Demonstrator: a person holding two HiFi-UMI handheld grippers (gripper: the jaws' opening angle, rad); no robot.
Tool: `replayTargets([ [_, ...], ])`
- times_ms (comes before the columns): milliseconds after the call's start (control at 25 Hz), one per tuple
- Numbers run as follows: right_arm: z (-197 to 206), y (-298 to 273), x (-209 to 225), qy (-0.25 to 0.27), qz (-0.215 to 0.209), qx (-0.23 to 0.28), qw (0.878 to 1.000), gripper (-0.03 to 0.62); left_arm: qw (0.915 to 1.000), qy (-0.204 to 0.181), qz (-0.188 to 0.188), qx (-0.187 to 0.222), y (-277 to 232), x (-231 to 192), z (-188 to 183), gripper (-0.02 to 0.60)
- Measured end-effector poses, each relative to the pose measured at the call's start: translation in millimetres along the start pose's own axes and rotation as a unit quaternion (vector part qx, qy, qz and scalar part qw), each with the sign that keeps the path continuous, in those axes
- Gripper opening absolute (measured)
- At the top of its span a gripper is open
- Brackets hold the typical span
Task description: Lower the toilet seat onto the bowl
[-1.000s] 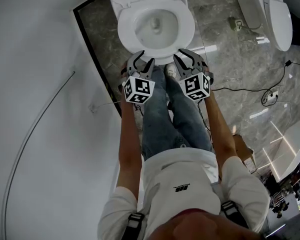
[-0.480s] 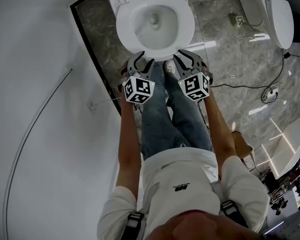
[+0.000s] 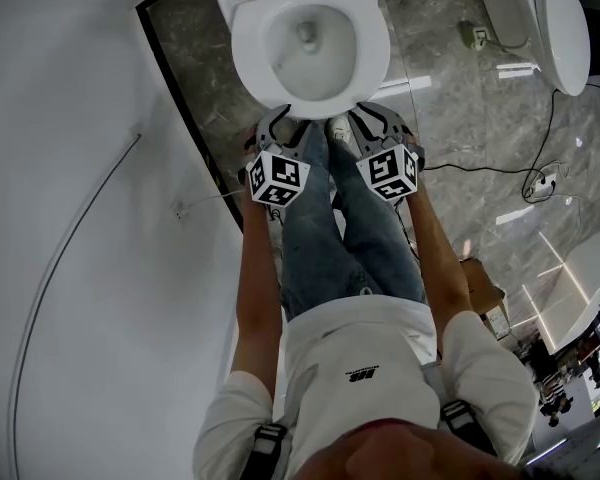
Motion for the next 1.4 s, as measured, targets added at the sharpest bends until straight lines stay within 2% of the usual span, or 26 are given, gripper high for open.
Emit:
replayTargets([
  [840, 36, -26, -11, -0.029, -0.02, -0.039, 0.999, 0.074, 0.9973, 0.061, 0.032, -0.026, -21, 16, 36, 0.207],
  [1400, 58, -43, -14, -0.049, -0.031, -0.063, 0.996, 0.069, 0.9915, 0.112, 0.052, -0.039, -37, 23, 57, 0.198],
])
Point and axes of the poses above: the fingertips, and each gripper's own axes: y backward along the fingers, x to its right, z out of its underside, the point moved 10 cm from there along y, backward along the fingers, and after that the axes turned 11 degrees about -z, right-handed, at the moved point
